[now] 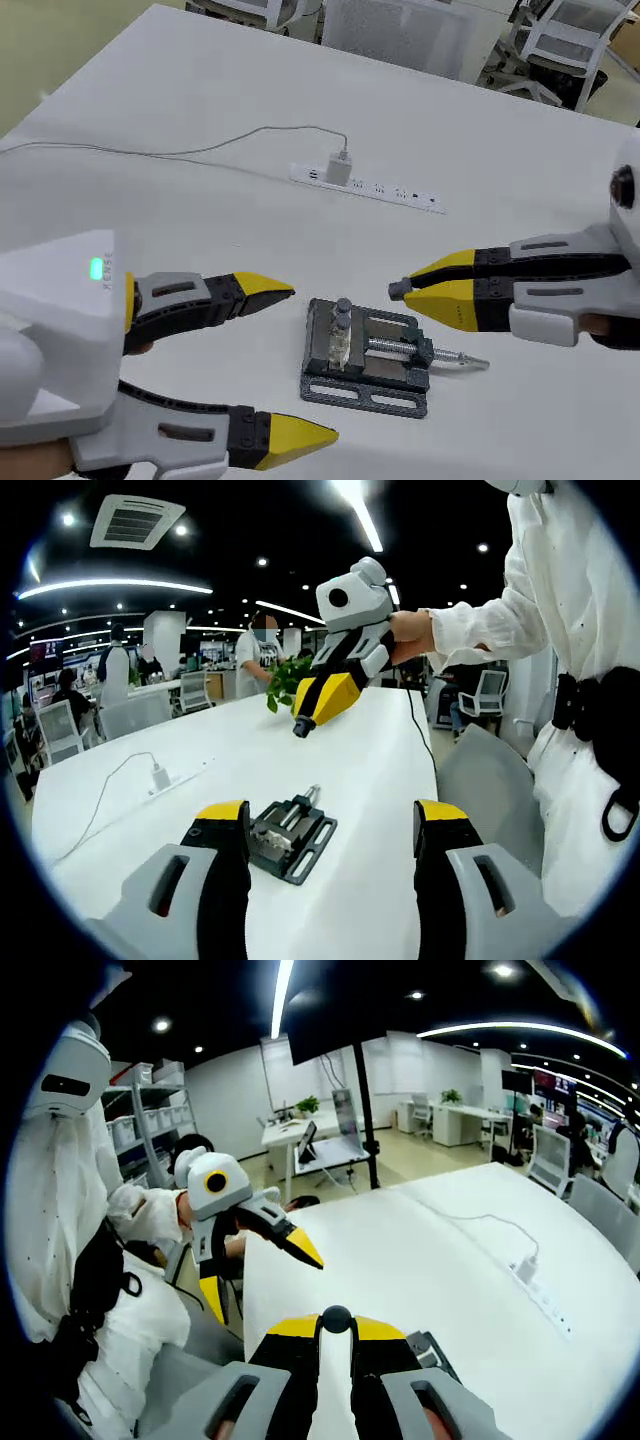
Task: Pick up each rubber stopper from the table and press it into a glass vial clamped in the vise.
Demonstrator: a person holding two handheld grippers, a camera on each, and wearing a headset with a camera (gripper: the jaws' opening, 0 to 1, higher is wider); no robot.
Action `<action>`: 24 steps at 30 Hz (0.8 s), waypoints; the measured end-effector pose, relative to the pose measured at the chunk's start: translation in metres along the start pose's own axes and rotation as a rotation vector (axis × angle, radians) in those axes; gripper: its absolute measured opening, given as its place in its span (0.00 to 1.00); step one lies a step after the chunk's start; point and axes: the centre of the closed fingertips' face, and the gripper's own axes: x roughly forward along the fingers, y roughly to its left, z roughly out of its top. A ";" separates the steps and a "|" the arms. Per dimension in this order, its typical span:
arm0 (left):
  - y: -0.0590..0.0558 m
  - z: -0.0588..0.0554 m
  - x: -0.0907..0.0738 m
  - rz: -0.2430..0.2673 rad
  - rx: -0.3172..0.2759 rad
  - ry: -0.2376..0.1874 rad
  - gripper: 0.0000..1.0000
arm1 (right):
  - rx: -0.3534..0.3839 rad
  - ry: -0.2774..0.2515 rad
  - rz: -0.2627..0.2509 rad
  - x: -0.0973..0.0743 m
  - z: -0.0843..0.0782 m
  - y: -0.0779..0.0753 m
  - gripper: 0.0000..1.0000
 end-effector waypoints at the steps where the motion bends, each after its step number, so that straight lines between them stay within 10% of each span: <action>1: 0.001 -0.004 0.001 0.001 0.009 0.007 0.65 | -0.009 0.024 -0.004 0.005 -0.003 -0.003 0.06; 24: 0.022 -0.061 0.011 0.033 -0.047 0.084 0.86 | -0.179 0.405 -0.014 0.071 -0.072 -0.048 0.06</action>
